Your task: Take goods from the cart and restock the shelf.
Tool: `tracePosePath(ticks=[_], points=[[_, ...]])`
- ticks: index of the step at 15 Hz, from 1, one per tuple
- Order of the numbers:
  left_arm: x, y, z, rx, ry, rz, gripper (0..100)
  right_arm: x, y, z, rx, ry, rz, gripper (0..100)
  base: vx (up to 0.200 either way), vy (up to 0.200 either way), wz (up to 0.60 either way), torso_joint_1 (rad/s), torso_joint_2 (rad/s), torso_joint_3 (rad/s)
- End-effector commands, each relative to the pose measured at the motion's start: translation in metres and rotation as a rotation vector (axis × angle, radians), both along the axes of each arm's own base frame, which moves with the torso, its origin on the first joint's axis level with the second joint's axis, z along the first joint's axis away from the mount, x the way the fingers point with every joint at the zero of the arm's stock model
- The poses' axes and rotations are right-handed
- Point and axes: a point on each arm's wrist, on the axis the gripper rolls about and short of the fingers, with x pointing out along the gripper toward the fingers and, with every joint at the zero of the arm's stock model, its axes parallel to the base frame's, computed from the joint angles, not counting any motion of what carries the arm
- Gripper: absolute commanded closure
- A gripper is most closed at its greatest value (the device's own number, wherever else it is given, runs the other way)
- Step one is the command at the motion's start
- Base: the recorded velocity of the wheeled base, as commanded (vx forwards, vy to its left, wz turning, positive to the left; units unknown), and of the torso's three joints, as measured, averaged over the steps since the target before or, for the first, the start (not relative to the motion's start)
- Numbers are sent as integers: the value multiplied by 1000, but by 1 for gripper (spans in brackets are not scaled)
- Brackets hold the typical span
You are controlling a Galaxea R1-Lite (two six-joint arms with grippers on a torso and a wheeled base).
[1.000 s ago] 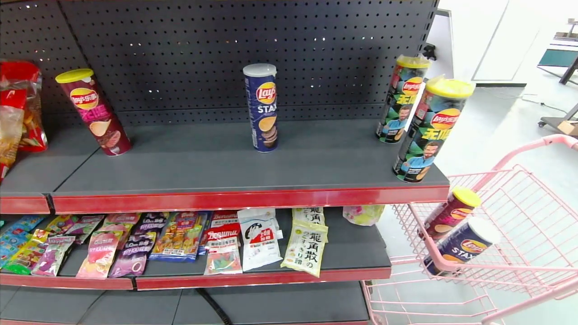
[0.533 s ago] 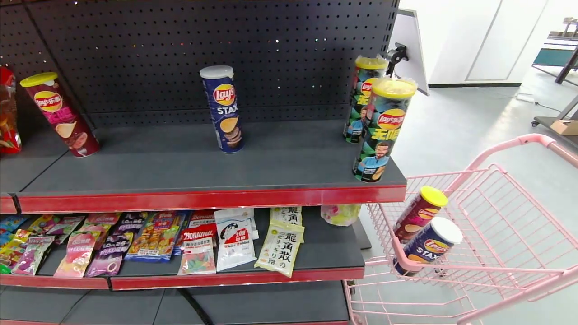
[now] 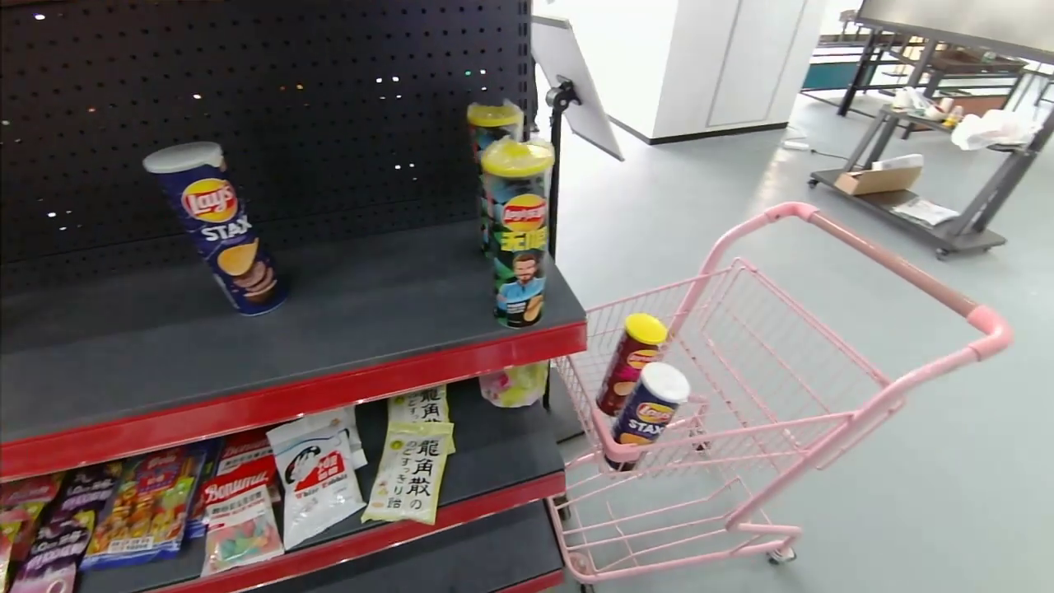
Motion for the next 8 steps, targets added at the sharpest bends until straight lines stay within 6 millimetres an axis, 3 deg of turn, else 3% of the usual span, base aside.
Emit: tracePosePath(ticks=[1,2,8], points=[[0,0,0,0,1,1,0,0,0,0,0,0,0,0,0,0,-600,2,2,2],[0,0,0,0,1,1,0,0,0,0,0,0,0,0,0,0,-600,2,-2,2],[0,0,0,0,1,-1,0,0,0,0,11,-1,0,0,0,0,0,0,0,0]])
